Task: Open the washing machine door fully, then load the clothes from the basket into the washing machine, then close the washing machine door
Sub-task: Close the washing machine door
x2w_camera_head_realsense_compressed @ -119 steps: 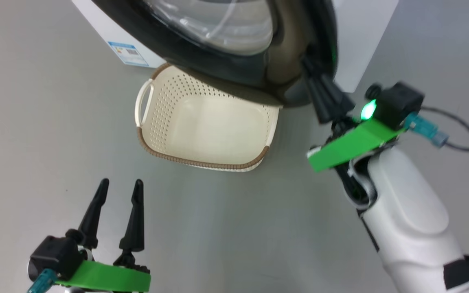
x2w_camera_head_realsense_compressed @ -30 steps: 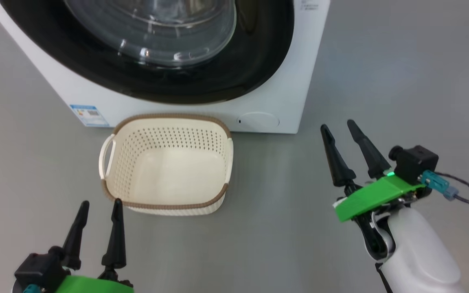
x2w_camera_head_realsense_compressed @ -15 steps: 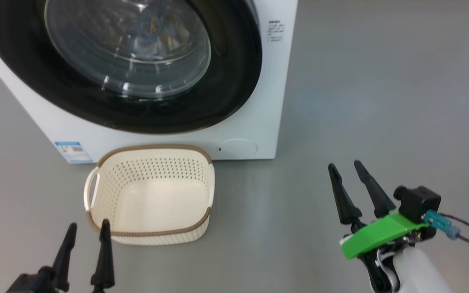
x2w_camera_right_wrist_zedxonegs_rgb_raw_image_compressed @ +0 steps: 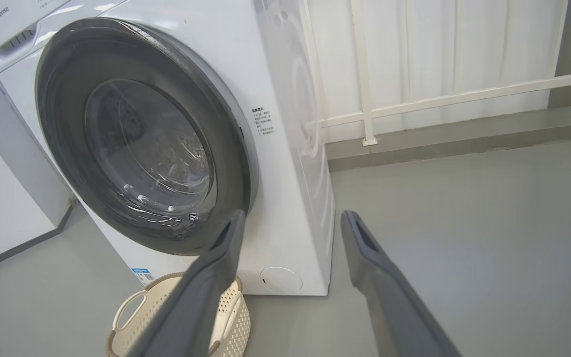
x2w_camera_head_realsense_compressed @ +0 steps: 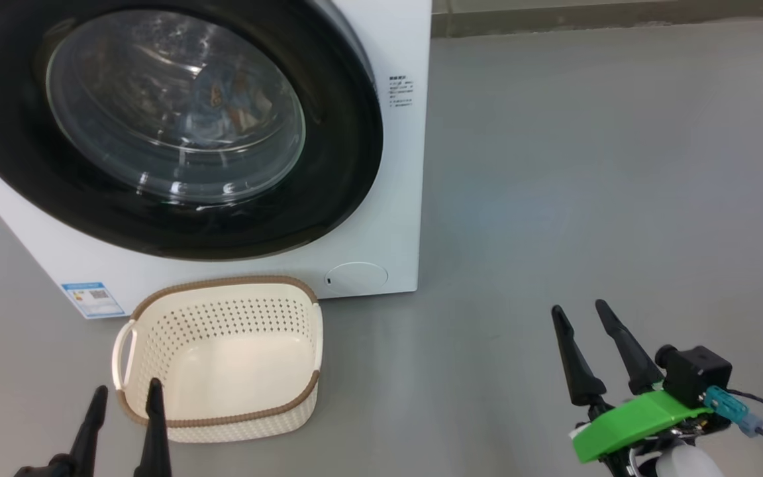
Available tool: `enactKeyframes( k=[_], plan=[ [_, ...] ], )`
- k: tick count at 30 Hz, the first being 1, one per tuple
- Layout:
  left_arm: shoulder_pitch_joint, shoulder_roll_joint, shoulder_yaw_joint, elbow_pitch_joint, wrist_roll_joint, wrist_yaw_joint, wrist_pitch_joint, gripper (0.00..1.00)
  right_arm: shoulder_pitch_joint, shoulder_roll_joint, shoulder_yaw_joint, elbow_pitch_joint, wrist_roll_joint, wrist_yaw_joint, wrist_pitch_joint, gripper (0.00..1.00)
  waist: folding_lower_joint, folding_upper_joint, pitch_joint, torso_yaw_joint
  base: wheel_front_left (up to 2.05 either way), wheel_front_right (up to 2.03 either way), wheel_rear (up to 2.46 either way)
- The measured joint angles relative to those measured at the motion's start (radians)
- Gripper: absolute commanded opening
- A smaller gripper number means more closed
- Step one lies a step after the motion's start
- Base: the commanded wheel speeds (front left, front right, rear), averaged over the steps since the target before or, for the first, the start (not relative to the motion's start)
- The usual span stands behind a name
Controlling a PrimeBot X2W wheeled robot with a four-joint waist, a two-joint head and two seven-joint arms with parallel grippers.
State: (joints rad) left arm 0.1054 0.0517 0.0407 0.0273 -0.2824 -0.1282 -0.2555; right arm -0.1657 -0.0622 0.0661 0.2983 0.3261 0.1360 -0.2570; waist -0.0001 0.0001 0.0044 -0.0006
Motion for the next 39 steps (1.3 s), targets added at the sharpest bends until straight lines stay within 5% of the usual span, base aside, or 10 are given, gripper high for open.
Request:
enactKeyframes(
  k=[13, 39],
  plan=[
    [0.044, -0.003, 0.033, -0.017, 0.025, 0.0, 0.0, 1.0, 0.088, 0.008, -0.089, -0.085, -0.075, 0.0, 0.0, 1.0, 0.0, 0.0, -0.015, -0.026, 0.0, 0.0, 0.0],
    [0.082, -0.001, 0.009, -0.016, 0.041, 0.0, 0.0, 1.0, 0.144, 0.014, -0.107, -0.104, -0.077, 0.0, 0.0, 1.0, 0.0, 0.0, -0.032, -0.009, 0.0, 0.0, 0.0]
  ],
)
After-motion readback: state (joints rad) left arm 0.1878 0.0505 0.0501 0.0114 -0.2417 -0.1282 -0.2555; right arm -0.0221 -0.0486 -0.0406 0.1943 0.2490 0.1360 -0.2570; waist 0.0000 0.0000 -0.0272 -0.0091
